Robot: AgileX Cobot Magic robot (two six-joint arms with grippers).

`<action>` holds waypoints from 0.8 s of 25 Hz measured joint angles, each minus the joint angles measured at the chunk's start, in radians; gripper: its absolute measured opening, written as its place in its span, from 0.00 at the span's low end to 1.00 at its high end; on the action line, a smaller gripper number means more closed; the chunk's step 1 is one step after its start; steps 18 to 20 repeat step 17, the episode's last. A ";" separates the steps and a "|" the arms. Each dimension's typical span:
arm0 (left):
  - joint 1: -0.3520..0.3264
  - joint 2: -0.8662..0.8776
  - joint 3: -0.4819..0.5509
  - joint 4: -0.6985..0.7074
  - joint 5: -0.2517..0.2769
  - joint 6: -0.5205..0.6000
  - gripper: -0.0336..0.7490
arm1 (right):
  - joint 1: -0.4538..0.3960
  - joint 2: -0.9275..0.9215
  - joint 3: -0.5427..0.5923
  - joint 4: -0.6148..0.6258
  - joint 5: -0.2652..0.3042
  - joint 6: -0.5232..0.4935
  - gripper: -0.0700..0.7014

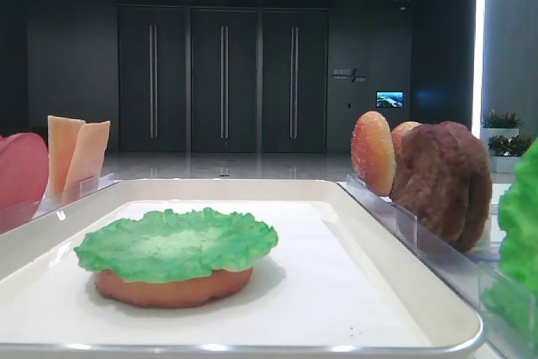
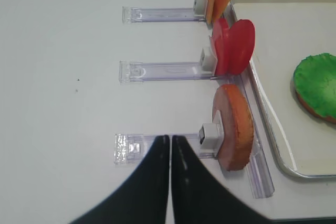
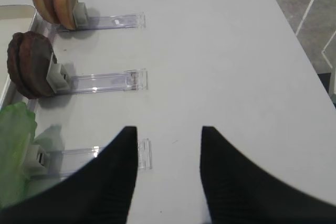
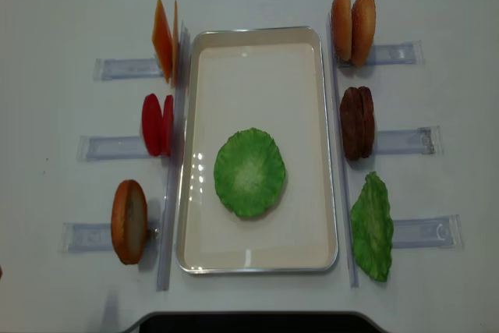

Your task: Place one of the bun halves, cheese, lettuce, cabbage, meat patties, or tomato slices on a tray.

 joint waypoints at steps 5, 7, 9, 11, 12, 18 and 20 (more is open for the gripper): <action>0.000 0.000 0.000 0.000 0.000 0.000 0.04 | 0.000 0.000 0.000 0.000 0.000 0.000 0.45; 0.000 0.000 0.000 0.000 0.000 0.000 0.04 | 0.000 0.000 0.000 0.000 0.000 0.000 0.45; 0.000 0.000 0.000 0.000 0.000 0.000 0.04 | 0.000 0.000 0.000 0.000 0.000 0.000 0.45; 0.000 0.000 0.000 0.000 0.000 0.000 0.04 | 0.000 0.000 0.000 0.000 0.000 0.000 0.45; 0.000 0.000 0.000 0.000 0.000 0.000 0.04 | 0.000 0.000 0.000 0.000 0.000 0.000 0.45; 0.000 0.000 0.000 0.000 0.000 0.000 0.04 | 0.000 0.000 0.000 0.000 0.000 0.000 0.45; 0.000 0.000 0.000 0.000 0.000 0.000 0.04 | 0.000 0.000 0.000 0.000 0.000 0.000 0.45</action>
